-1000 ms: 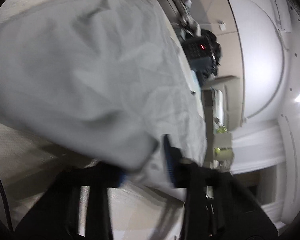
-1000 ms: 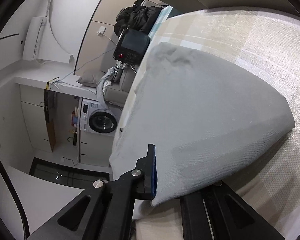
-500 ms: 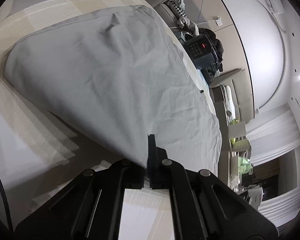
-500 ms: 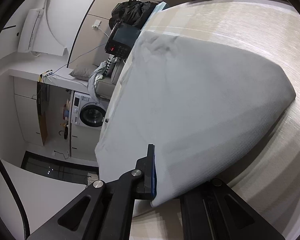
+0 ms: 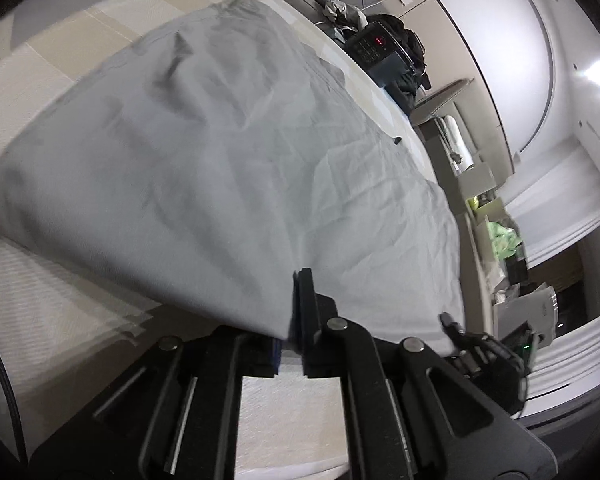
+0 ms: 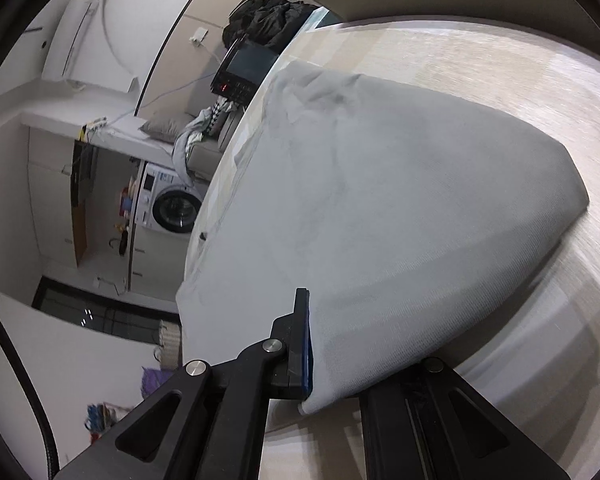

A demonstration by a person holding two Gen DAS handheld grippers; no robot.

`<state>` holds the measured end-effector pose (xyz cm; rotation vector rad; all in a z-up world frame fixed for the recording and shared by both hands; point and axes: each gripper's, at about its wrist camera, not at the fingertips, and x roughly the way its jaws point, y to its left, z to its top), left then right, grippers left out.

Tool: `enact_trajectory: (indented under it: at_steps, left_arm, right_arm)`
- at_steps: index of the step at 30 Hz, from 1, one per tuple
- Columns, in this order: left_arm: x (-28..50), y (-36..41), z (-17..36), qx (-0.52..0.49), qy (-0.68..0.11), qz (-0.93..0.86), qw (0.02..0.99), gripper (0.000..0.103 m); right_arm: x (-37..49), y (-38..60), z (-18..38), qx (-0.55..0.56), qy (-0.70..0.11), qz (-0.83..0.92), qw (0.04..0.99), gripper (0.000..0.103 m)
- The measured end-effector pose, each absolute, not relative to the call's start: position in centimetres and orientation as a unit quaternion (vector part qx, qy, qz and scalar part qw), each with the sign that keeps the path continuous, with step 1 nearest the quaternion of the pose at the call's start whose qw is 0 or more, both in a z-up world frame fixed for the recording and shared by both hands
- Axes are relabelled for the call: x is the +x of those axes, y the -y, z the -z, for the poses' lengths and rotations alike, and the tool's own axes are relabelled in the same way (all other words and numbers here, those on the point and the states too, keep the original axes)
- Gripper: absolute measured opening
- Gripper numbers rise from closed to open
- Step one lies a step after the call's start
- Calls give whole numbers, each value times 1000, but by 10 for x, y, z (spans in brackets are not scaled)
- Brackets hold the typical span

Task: Fold small clothes

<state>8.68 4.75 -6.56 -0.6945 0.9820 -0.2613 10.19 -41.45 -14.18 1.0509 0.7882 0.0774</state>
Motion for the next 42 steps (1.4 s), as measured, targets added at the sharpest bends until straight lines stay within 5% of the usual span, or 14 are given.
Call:
enact_trajectory:
  at_steps: [7, 16, 42]
  left_arm:
    - [84, -85, 64, -364, -438, 76, 819, 23]
    - [89, -116, 66, -384, -426, 53, 817, 23]
    - [56, -172, 65, -363, -419, 18, 832, 20]
  right_arm:
    - [83, 435, 139, 485, -350, -17, 801, 10]
    - [61, 475, 132, 470, -321, 47, 821, 24]
    - [21, 501, 116, 397, -334, 93, 850, 20]
